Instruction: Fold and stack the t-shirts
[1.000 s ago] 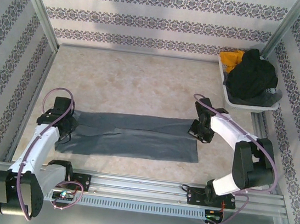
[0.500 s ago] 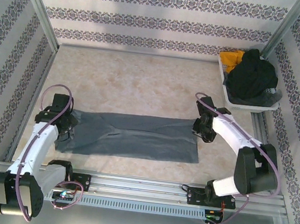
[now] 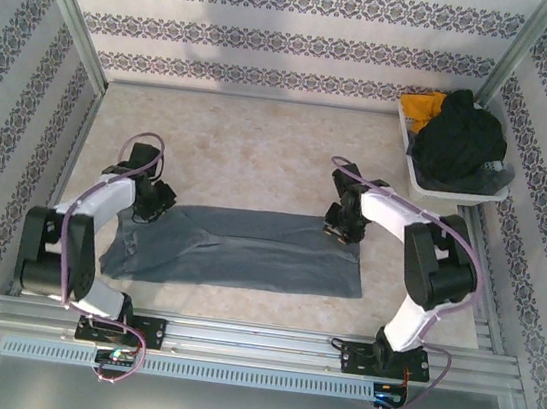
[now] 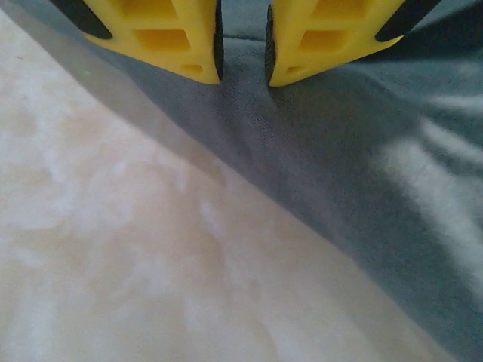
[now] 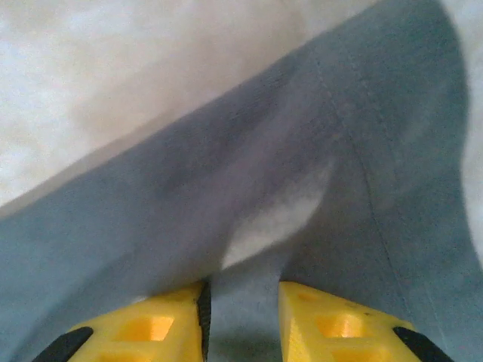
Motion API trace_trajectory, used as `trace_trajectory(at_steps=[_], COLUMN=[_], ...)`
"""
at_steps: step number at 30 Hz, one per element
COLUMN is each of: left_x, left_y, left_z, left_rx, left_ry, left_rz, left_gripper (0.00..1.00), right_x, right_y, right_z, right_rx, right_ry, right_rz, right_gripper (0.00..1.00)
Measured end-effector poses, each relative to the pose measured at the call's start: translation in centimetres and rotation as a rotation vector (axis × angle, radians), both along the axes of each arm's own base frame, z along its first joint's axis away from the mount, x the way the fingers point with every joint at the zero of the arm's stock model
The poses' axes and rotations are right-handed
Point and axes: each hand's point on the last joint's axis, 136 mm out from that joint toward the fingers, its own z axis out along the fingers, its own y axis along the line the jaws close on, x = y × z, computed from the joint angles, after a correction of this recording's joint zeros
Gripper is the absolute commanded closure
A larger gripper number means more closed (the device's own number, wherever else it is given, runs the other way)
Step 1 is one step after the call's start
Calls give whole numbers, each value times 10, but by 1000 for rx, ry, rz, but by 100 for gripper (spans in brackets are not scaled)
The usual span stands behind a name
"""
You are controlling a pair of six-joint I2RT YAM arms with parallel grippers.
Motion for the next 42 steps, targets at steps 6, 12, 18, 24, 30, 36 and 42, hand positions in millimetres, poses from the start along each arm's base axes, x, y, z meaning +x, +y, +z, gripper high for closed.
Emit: trace_trajectory(at_steps=[6, 12, 18, 24, 30, 36, 42], left_x=[28, 93, 142, 161, 154, 145, 138], left_y=[-4, -1, 4, 4, -1, -24, -31], left_z=[-8, -2, 18, 49, 46, 36, 21], left_rx=[-79, -144, -132, -62, 22, 90, 150], left_ry=[-15, -142, -276, -393, -381, -334, -270], left_rz=[7, 1, -82, -260, -411, -557, -634], left_gripper=[74, 64, 57, 59, 59, 57, 57], right_x=[29, 86, 158, 182, 146, 119, 107], right_y=[-15, -19, -22, -8, 17, 34, 41], right_z=[0, 2, 13, 57, 104, 130, 118], right_rx=[14, 50, 115, 187, 226, 254, 265], right_ry=[49, 60, -44, -186, -257, -301, -273], right_rz=[-98, -151, -131, 33, 122, 168, 168], right_gripper=[65, 63, 54, 50, 51, 51, 51])
